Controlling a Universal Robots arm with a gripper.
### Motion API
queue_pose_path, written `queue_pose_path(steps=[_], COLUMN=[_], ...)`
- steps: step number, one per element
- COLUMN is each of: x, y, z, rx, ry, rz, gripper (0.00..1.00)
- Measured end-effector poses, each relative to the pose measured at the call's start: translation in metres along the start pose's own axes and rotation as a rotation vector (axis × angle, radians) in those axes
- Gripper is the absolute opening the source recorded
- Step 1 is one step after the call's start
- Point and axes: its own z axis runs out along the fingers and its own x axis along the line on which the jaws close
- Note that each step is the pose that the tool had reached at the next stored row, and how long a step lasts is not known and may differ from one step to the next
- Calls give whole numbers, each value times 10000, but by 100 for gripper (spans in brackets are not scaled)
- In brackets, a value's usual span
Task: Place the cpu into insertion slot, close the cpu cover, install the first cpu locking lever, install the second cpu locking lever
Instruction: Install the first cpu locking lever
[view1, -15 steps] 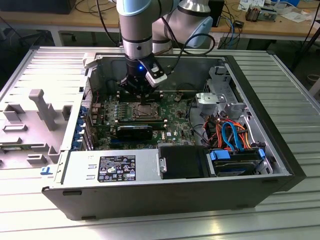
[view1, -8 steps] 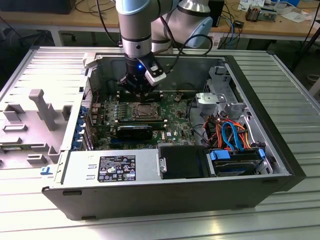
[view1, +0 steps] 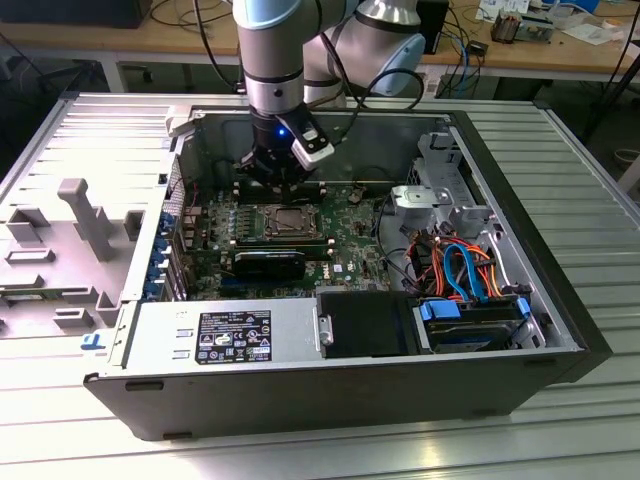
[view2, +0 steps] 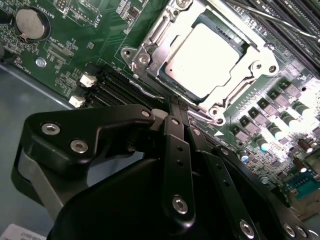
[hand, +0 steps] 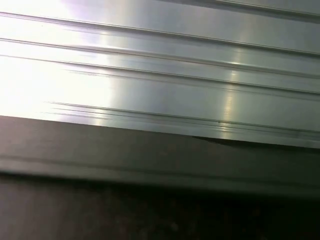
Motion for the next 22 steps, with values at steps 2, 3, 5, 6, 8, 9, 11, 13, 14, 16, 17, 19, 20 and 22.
queue_pose_path(steps=[2,3,5,6,8,9,11,13,14,16,17,19,20,22], x=[-30,-38,-53,-59,-80,-87,-100,-115,-124,-140,-149,-164,-170,-179], y=[-3,-4,-5,-6,-8,-9,-13,-18,-20,-26,-28,-33,-36,-38], z=[13,16,25,28,36,38,42,46,48,52,55,60,61,64], rx=[0,0,-1,-2,-3,-3,-2,-2,-3,-4,-7,-12,-10,-8], ry=[21,25,32,34,41,45,52,59,61,70,72,79,83,88], rz=[0,0,-1,0,-1,-1,-1,-1,0,-1,-2,-1,-1,-1], gripper=[11,11,11,11,11,11,11,11,11,11,11,11,11,11])
